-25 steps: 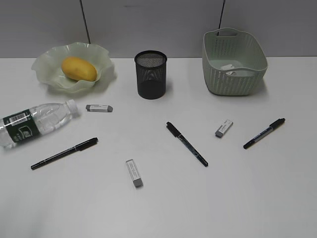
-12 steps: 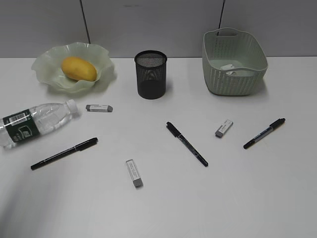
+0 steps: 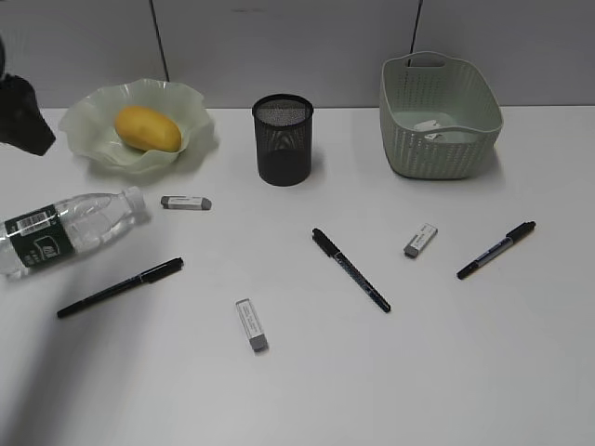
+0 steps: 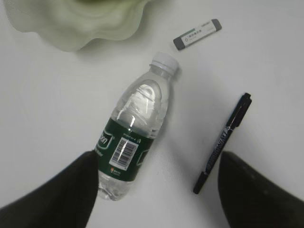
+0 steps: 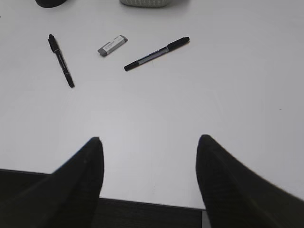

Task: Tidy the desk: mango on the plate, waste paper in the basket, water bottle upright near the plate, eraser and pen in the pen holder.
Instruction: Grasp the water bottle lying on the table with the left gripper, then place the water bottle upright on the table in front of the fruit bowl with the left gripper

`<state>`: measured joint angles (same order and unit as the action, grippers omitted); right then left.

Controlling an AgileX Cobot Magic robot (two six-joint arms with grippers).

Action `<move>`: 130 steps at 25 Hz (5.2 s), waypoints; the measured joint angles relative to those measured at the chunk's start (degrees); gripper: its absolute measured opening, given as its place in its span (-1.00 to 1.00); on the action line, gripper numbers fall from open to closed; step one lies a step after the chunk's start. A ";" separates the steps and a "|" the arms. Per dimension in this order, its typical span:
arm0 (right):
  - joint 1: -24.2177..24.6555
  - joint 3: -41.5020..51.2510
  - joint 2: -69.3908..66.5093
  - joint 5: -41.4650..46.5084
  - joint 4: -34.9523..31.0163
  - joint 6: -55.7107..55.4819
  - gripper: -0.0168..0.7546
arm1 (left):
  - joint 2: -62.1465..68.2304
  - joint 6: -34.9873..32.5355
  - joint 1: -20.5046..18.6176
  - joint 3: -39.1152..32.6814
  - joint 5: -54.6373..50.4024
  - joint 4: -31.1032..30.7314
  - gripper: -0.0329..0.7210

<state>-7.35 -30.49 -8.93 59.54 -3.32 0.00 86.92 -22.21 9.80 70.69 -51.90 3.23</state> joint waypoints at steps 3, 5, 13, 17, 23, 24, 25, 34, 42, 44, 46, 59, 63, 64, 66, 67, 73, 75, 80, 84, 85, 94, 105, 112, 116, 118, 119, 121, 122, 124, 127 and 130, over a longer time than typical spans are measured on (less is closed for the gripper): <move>0.00 0.00 0.00 0.00 0.00 0.00 0.31 | 6.61 -3.98 0.00 3.57 -1.45 -0.11 0.69; 0.00 0.00 0.00 0.00 0.00 0.00 0.31 | 11.04 -7.29 0.00 5.51 -2.48 -0.31 0.69; 0.00 0.00 0.00 0.00 0.00 0.00 0.31 | 25.07 -11.68 0.00 13.45 -3.09 -1.15 0.87; 0.00 0.00 0.00 0.00 0.00 0.00 0.31 | 29.49 -15.56 0.00 15.46 -4.79 -2.39 0.88; 0.00 0.00 0.00 0.00 0.00 0.00 0.31 | 33.90 -16.72 0.00 16.13 -5.01 -5.60 0.88; 0.00 0.00 0.00 0.00 0.00 0.00 0.31 | 34.31 -16.79 0.00 16.13 -5.07 -6.29 0.88; 0.00 0.00 0.00 0.00 0.00 0.00 0.30 | 34.81 -16.78 0.00 16.13 -5.08 -6.77 0.88; 0.00 0.00 0.00 0.00 0.00 0.00 0.29 | 36.07 -16.82 0.00 16.27 -6.39 -9.42 0.48; 0.00 0.00 0.00 0.00 0.00 0.00 0.28 | 36.01 -12.27 0.00 16.29 -7.24 -9.15 0.40; 0.00 0.00 0.00 0.00 0.00 0.00 0.28 | 35.11 -9.96 0.00 16.29 -7.85 -8.13 0.40; 0.00 0.00 0.00 0.00 0.00 0.00 0.28 | 33.31 -7.75 0.00 16.29 -8.03 -6.53 0.40; 0.00 0.00 0.05 0.00 0.00 0.00 0.28 | 16.21 4.49 -1.70 15.36 -9.55 2.41 0.39; 0.00 0.00 0.05 0.00 0.00 0.00 0.28 | 10.62 4.88 -2.85 9.51 -5.70 7.67 0.39; 0.00 0.00 0.05 0.00 0.00 0.00 0.28 | 9.07 4.97 -2.92 6.98 -3.65 8.38 0.39; 0.00 0.00 0.05 0.00 0.00 0.00 0.28 | 4.94 5.16 -2.92 1.11 1.04 10.12 0.39; 0.00 0.00 0.05 0.00 0.00 0.00 0.28 | 3.04 5.31 -2.92 -1.47 4.16 11.27 0.39; 0.00 0.00 0.05 0.00 0.00 0.00 0.28 | -7.86 5.30 -2.92 -18.20 31.14 18.13 0.39; 0.00 0.00 0.05 0.00 0.00 0.00 0.28 | -9.06 5.30 -2.92 -22.58 41.24 21.33 0.39; 0.00 0.00 0.05 0.00 0.00 0.00 0.28 | -7.62 5.35 -2.07 -30.26 58.58 27.28 0.39; 0.00 0.00 0.05 0.00 0.00 0.00 0.28 | -2.97 5.35 0.43 -31.35 71.31 28.01 0.39; 0.00 0.00 0.05 0.00 0.00 0.00 0.28 | -1.64 5.35 1.06 -31.35 74.57 28.12 0.39; 0.00 0.00 0.05 0.00 0.00 0.00 0.28 | 15.01 14.17 3.63 -31.42 97.26 25.90 0.38; 0.00 0.00 0.05 -0.40 0.00 0.00 0.28 | 30.12 20.79 3.70 -31.54 117.50 14.12 0.38; 0.00 0.00 0.05 -0.47 0.00 0.00 0.28 | 31.80 20.96 3.64 -31.54 117.98 14.06 0.39; 0.00 0.00 0.05 -0.76 0.00 0.00 0.28 | 32.86 21.15 3.42 -31.31 119.25 14.01 0.42; 0.00 0.00 0.05 -0.81 0.00 0.00 0.28 | 33.62 21.56 3.42 -31.09 120.33 14.01 0.42; 0.00 0.00 0.05 -0.81 0.00 0.00 0.28 | 34.01 21.78 3.42 -31.01 120.97 13.90 0.42; 0.00 0.00 0.05 -0.81 0.05 0.00 0.28 | 34.38 21.83 3.42 -31.01 121.67 13.70 0.43; 0.00 0.00 0.05 -0.81 0.05 0.00 0.28 | 34.42 21.83 3.42 -31.01 121.73 13.64 0.44; 0.00 0.00 0.05 -0.81 0.05 0.00 0.28 | 34.44 21.88 3.42 -31.01 121.79 13.64 0.49; 0.00 0.00 0.05 -0.85 0.05 0.00 0.28 | 34.49 22.21 3.42 -31.01 121.71 13.58 0.60; 0.00 0.00 0.05 -0.85 0.05 0.00 0.28 | 34.77 22.21 3.42 -31.01 121.50 13.47 0.70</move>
<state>-7.35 -30.49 -8.88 58.69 -3.26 0.00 121.69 0.00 13.23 39.67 69.60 16.70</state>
